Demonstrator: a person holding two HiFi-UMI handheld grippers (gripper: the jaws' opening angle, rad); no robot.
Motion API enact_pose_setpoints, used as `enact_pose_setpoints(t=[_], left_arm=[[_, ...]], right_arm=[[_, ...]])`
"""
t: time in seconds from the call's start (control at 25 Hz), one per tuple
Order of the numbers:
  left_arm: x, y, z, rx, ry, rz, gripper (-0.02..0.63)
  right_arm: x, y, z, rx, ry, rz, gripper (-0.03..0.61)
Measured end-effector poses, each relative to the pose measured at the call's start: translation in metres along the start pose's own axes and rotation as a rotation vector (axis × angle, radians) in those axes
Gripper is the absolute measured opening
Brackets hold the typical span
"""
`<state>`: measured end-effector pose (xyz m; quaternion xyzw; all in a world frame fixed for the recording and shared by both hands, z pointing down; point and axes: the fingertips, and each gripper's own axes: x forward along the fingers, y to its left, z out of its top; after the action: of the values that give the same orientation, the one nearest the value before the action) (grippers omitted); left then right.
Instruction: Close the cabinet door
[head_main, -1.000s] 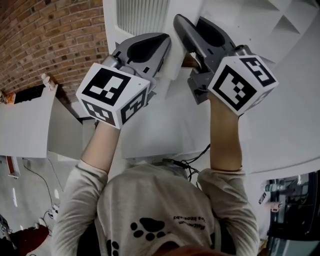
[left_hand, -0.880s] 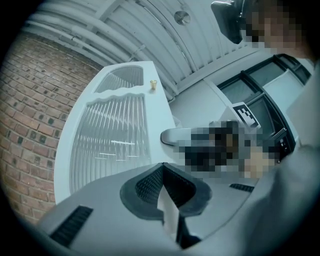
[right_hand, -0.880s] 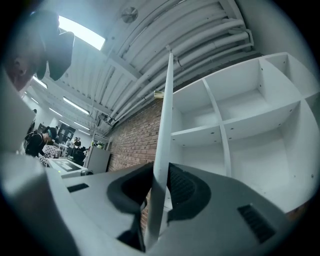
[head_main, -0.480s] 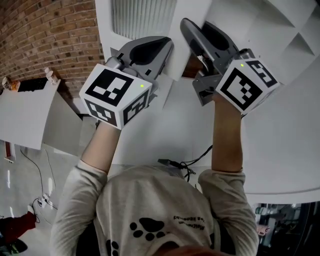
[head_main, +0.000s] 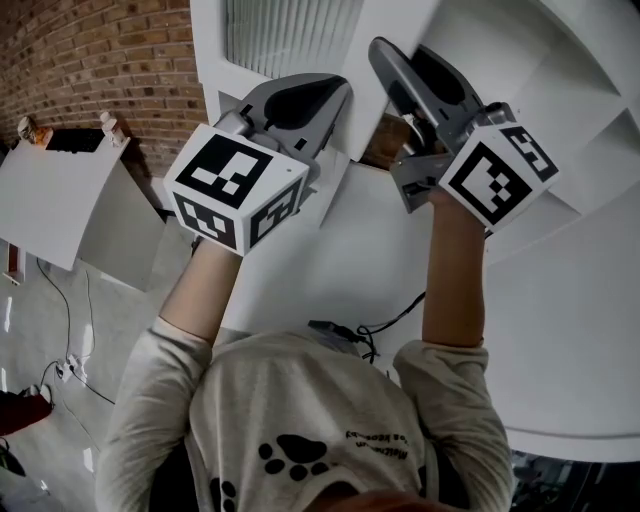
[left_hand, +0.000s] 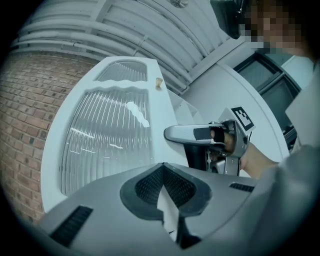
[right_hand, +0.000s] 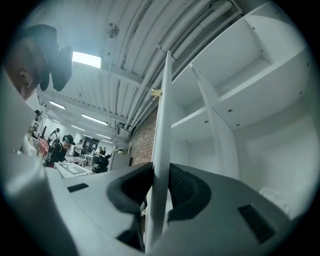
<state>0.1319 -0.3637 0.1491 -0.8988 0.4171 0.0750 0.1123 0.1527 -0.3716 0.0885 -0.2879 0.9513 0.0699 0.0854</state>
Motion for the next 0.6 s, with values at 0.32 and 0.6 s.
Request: enact_pose_setpoints(t=[0.32, 0.6], left_arm=[[0.02, 0.005, -0.012, 0.011, 0.022, 0.062, 0.008], [0.024, 0.007, -0.022, 0.014, 0.033, 0.092, 0.008]], right_arm=[[0.006, -0.024, -0.005, 0.011, -0.003, 0.074, 0.092], [0.008, -0.027, -0.01, 0.009, -0.009, 0.115, 0.094]])
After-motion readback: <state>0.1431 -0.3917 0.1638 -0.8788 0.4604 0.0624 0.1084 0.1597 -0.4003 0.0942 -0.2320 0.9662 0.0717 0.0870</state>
